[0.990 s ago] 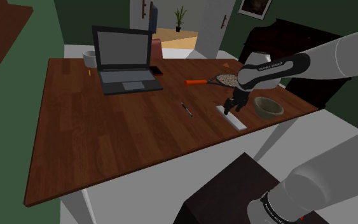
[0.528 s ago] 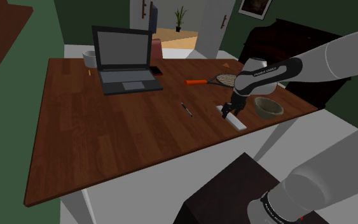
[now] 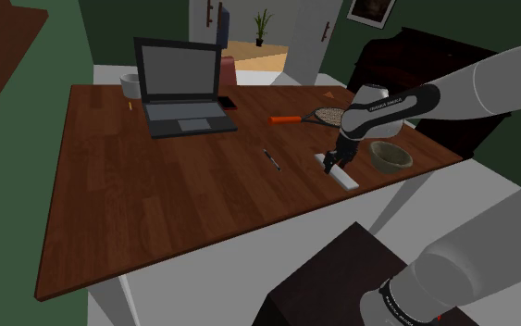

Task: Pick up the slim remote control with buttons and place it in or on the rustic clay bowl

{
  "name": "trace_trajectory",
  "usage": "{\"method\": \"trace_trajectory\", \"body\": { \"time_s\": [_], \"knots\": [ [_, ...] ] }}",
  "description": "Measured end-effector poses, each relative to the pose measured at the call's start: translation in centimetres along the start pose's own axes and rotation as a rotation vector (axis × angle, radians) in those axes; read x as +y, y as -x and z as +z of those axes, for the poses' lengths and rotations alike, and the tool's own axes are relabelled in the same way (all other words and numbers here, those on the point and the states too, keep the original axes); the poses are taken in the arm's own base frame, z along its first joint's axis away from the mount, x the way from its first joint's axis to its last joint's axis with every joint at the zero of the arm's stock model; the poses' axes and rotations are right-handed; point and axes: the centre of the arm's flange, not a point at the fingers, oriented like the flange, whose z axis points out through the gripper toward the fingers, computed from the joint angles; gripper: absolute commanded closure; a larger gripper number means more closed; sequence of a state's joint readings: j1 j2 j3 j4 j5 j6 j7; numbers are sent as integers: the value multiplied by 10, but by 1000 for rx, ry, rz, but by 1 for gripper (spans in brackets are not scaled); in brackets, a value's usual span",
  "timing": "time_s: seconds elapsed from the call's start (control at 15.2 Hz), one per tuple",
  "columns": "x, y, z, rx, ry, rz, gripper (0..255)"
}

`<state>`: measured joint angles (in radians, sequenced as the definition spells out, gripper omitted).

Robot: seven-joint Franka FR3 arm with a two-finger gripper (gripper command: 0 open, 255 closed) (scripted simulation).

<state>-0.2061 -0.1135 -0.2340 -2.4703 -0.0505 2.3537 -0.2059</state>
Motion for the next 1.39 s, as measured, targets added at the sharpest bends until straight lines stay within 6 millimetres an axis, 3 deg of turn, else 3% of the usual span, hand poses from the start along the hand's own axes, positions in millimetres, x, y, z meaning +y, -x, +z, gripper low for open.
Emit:
{"method": "trace_trajectory", "body": {
  "time_s": [0.59, 1.39],
  "knots": [
    [0, 0, -2, 0, 0, 0, 255],
    [-1, 0, -63, 0, 0, 0, 255]
  ]
}}
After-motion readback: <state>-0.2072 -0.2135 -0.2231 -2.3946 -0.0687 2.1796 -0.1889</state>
